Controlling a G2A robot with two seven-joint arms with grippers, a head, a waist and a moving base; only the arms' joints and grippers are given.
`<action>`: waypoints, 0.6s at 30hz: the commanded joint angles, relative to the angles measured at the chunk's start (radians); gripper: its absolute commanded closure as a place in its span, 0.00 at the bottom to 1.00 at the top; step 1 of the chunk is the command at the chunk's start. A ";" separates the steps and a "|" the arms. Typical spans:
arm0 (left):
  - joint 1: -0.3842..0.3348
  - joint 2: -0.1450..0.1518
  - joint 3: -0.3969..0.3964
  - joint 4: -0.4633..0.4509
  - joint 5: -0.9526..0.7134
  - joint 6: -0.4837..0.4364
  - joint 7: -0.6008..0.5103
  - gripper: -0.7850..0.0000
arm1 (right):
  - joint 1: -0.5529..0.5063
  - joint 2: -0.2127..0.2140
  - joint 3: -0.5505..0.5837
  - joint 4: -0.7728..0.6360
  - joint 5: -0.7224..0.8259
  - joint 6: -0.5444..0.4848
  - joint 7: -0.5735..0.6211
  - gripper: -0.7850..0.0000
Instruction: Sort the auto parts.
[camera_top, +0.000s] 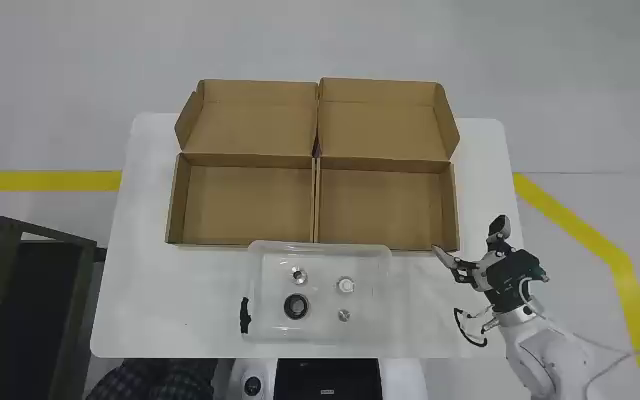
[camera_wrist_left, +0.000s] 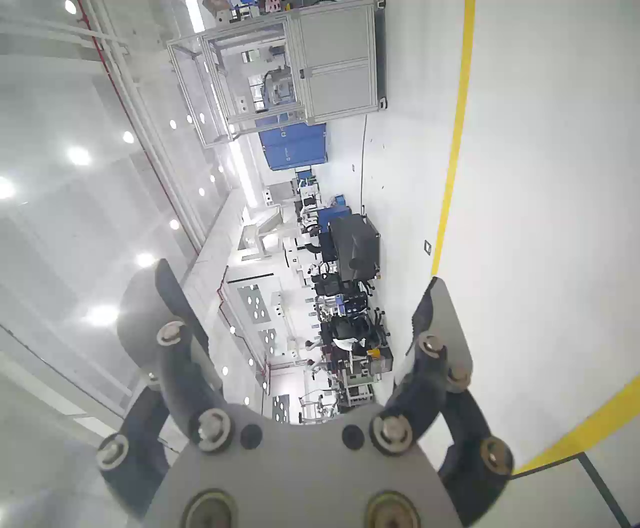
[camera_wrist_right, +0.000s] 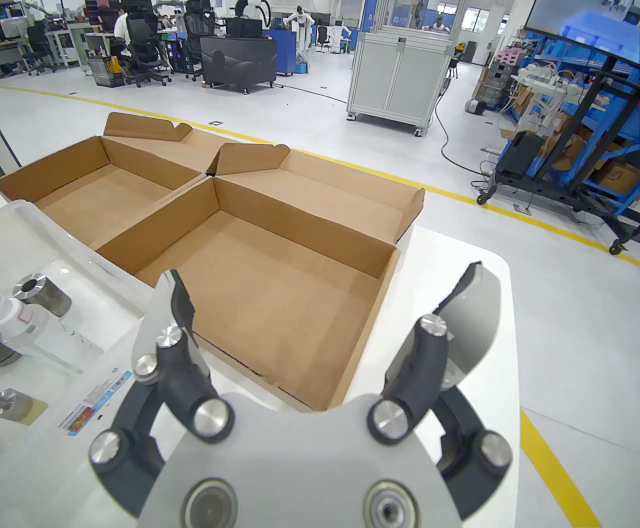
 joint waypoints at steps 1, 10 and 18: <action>0.000 0.000 0.000 0.000 0.000 0.000 0.000 0.00 | 0.000 0.000 0.000 0.000 0.000 0.000 0.000 0.00; 0.000 0.000 0.000 0.000 0.000 0.000 0.000 0.00 | 0.001 0.000 0.000 0.000 -0.001 0.001 0.002 0.00; 0.000 0.000 0.000 0.000 0.000 0.000 0.000 0.00 | 0.043 0.010 -0.009 -0.011 0.004 -0.122 0.107 0.00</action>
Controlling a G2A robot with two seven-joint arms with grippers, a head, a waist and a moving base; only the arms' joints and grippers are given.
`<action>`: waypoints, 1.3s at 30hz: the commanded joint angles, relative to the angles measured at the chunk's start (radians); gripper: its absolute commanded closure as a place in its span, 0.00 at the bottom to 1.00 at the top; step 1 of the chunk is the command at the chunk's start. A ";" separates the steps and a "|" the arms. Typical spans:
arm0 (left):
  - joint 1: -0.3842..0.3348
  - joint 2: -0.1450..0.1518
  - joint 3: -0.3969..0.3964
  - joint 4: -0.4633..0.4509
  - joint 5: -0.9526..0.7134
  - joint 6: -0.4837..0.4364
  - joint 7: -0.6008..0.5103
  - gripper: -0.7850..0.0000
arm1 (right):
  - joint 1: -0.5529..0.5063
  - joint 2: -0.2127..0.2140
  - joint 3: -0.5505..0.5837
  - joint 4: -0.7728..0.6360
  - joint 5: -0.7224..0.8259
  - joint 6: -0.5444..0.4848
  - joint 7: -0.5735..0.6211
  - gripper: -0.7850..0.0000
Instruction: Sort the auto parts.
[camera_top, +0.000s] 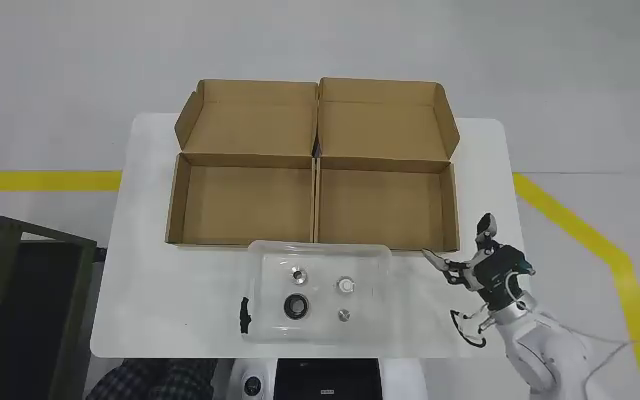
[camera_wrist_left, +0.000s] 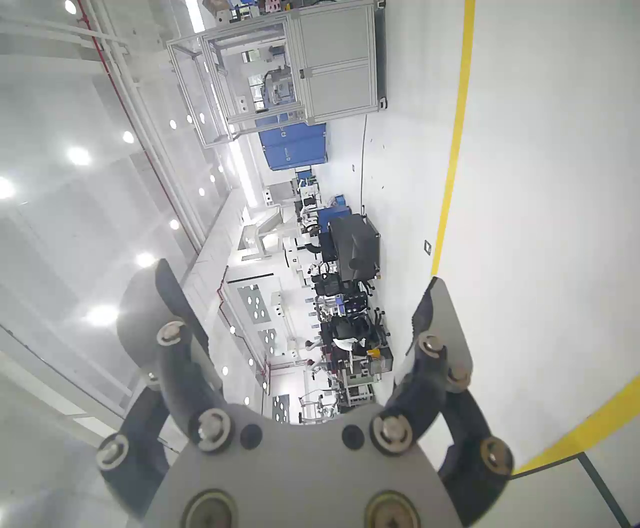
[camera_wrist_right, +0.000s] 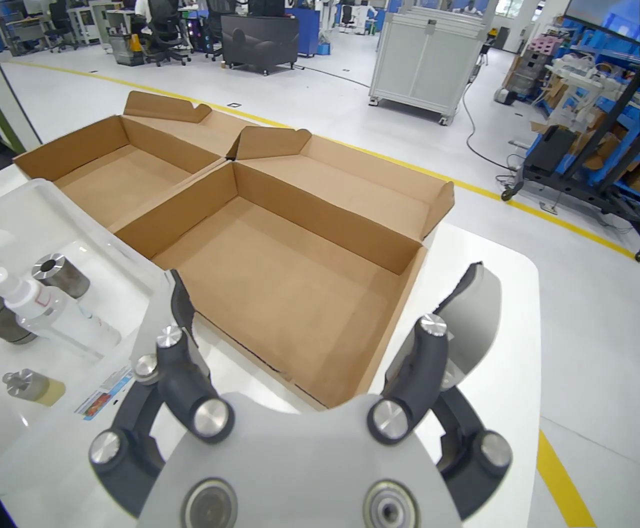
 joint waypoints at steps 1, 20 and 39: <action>0.000 0.000 0.000 0.000 0.000 0.000 0.000 0.00 | 0.012 0.003 0.000 -0.002 0.010 -0.039 0.017 0.00; 0.000 0.000 0.000 0.000 0.000 0.000 0.000 0.00 | 0.242 0.039 -0.172 -0.006 0.025 -0.480 0.360 0.00; 0.000 0.000 0.000 0.000 0.000 0.000 0.000 0.00 | 0.359 0.054 -0.382 -0.034 0.060 -0.515 0.605 0.00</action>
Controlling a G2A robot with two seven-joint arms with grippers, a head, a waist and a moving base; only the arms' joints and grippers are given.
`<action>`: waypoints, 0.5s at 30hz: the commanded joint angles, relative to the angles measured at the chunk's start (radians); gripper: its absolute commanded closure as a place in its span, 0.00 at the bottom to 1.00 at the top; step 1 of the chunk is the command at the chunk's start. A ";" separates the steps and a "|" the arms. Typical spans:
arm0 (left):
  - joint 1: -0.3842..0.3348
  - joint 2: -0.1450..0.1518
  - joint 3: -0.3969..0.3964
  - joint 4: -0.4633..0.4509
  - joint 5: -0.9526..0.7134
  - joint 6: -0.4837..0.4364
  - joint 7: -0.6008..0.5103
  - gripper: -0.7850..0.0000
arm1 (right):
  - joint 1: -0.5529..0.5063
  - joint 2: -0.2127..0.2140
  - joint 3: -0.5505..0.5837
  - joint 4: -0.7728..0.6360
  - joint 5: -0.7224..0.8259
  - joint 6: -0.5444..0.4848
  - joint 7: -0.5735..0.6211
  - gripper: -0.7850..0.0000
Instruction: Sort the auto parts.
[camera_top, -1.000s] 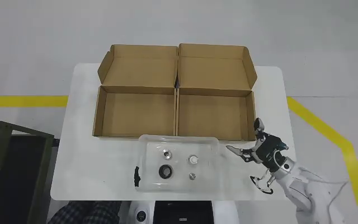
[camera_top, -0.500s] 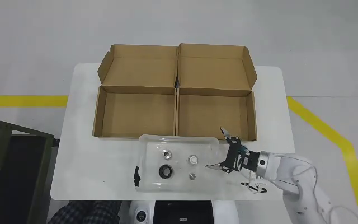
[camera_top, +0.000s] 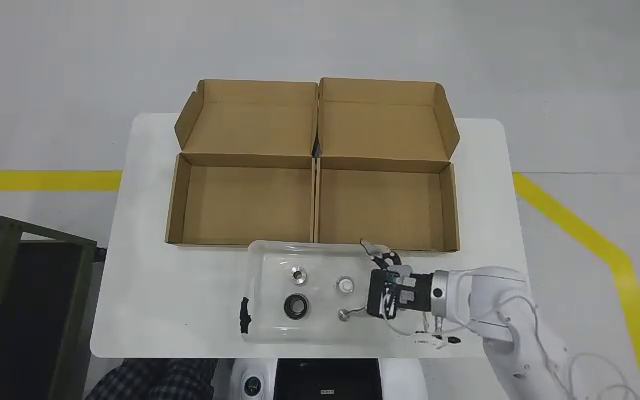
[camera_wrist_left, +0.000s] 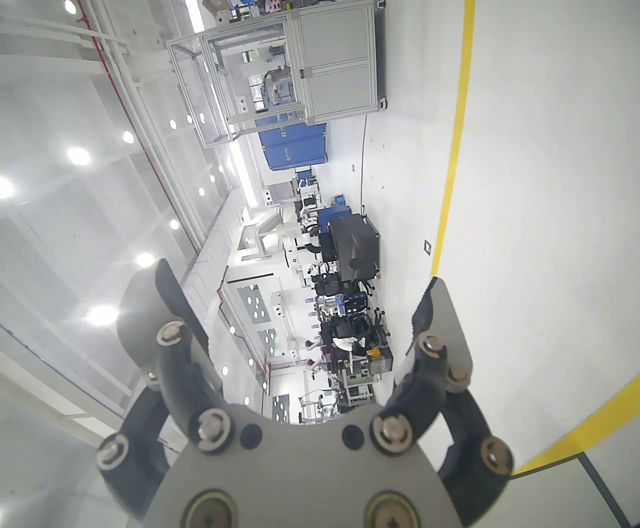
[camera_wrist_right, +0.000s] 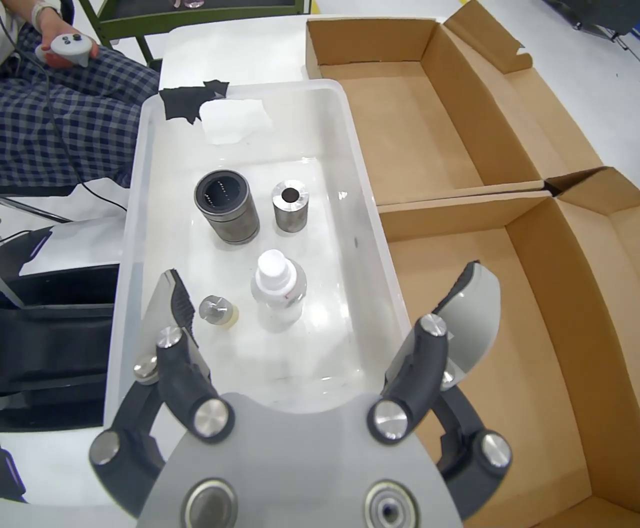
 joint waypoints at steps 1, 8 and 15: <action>0.000 0.000 0.000 0.000 0.000 0.000 0.000 0.00 | 0.003 0.002 -0.014 -0.001 -0.009 0.000 0.009 0.00; 0.000 0.000 0.000 0.000 0.000 0.000 0.000 0.00 | 0.012 0.010 -0.058 0.008 -0.049 0.002 0.033 0.00; 0.000 0.000 0.000 0.000 0.000 0.000 0.000 0.00 | 0.029 0.014 -0.096 0.027 -0.066 0.017 0.040 0.11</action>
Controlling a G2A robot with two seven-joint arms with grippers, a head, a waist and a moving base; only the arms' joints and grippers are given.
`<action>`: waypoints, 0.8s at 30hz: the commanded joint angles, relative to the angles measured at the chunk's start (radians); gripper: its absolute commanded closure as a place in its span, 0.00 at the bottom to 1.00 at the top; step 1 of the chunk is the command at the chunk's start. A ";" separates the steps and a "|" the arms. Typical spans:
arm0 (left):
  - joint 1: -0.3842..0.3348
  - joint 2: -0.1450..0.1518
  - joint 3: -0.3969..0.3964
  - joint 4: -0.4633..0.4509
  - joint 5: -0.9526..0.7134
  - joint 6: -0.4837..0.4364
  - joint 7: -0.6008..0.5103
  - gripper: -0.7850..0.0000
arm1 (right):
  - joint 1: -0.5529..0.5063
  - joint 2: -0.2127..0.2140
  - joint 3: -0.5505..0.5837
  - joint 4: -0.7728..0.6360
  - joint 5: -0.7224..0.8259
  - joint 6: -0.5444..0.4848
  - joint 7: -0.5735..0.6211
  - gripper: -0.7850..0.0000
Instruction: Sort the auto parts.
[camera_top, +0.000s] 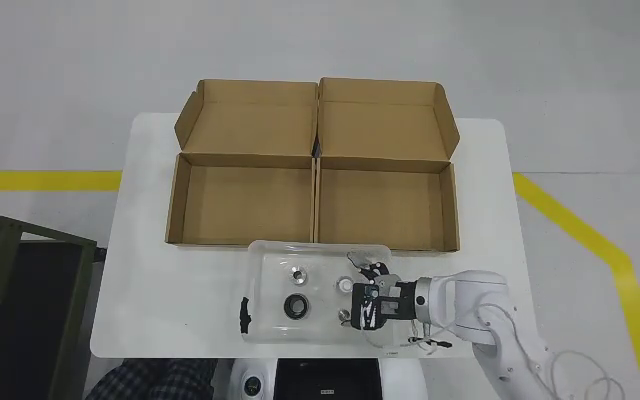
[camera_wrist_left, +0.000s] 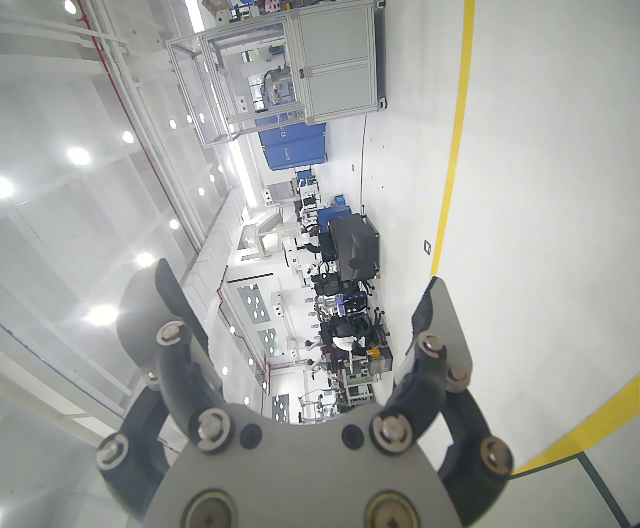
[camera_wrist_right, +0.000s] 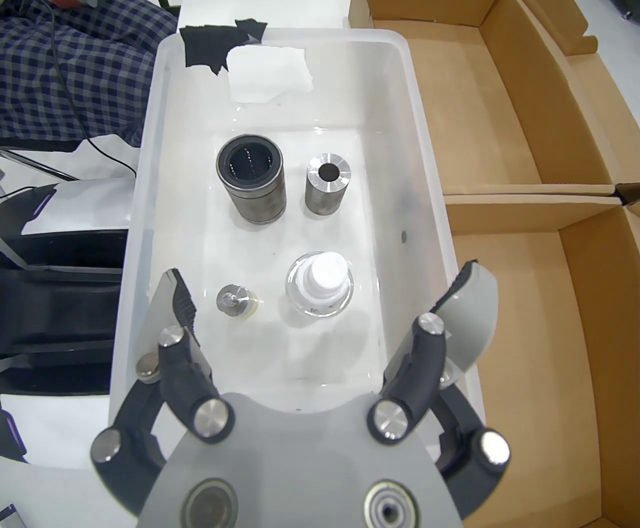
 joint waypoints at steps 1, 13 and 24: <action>0.000 0.000 0.000 0.000 0.000 0.000 0.000 0.00 | 0.005 0.001 -0.008 0.008 -0.004 0.008 0.002 0.14; 0.000 0.000 0.000 0.000 0.000 0.000 0.000 0.00 | 0.045 0.003 -0.052 0.071 -0.020 0.075 -0.002 0.40; 0.000 0.000 0.000 0.000 0.000 0.000 0.000 0.00 | 0.053 0.011 -0.066 0.089 -0.024 0.091 -0.013 0.93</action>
